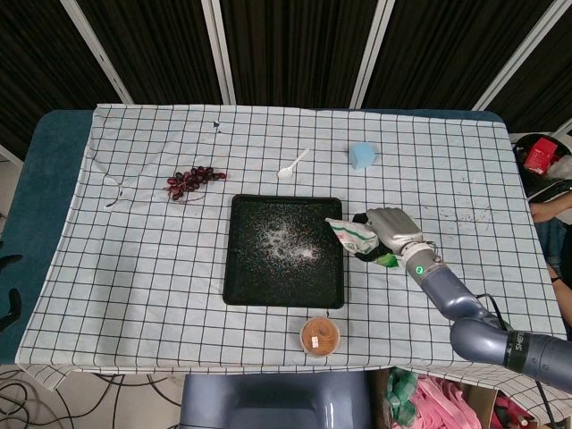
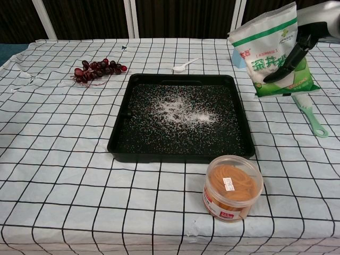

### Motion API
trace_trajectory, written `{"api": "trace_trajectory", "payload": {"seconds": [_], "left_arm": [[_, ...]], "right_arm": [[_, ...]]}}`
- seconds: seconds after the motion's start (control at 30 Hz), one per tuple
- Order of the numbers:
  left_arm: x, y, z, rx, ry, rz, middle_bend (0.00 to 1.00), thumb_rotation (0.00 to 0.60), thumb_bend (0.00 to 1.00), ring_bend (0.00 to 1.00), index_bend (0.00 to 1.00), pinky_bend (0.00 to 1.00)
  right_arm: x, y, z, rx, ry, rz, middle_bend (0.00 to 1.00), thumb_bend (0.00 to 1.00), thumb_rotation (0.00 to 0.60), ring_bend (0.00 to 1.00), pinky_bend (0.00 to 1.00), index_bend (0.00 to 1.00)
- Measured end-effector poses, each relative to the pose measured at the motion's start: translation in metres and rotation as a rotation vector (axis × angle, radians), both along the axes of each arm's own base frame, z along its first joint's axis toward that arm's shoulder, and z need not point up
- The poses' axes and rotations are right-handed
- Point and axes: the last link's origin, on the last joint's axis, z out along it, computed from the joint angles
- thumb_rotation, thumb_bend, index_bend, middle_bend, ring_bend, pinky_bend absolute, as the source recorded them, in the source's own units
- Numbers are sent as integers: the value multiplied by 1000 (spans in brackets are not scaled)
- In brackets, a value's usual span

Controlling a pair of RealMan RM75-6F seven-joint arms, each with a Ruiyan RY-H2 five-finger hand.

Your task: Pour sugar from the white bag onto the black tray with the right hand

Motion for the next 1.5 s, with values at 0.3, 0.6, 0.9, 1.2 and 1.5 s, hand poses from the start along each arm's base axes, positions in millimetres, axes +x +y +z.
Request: {"api": "trace_trajectory", "payload": {"seconds": [0.3,0.6,0.9,1.2,1.5], "left_arm": [[1,-1,0,-2,-1,-5,43,600,619,0,222,0],[1,-1,0,-4,-2,-5,43,600,619,0,222,0],[1,-1,0,-5,-4,-5,43,600,618,0,222,0],[1,-1,0,-5,-6,-9,43,600,619,0,222,0],[1,-1,0,-5,-6,-9,43,600,619,0,222,0]], "right_arm": [[20,-2,-6,130,95,-21,449,355,600,550,542,505],[27,-4,-15,152,215,-7,479,391,600,577,561,529],[33,-7,-23,132,327,5,483,396,600,582,561,536],[37,-6,-28,165,387,-34,490,402,600,590,562,541],[41,-5,-35,193,477,-48,496,406,600,595,570,548]]}}
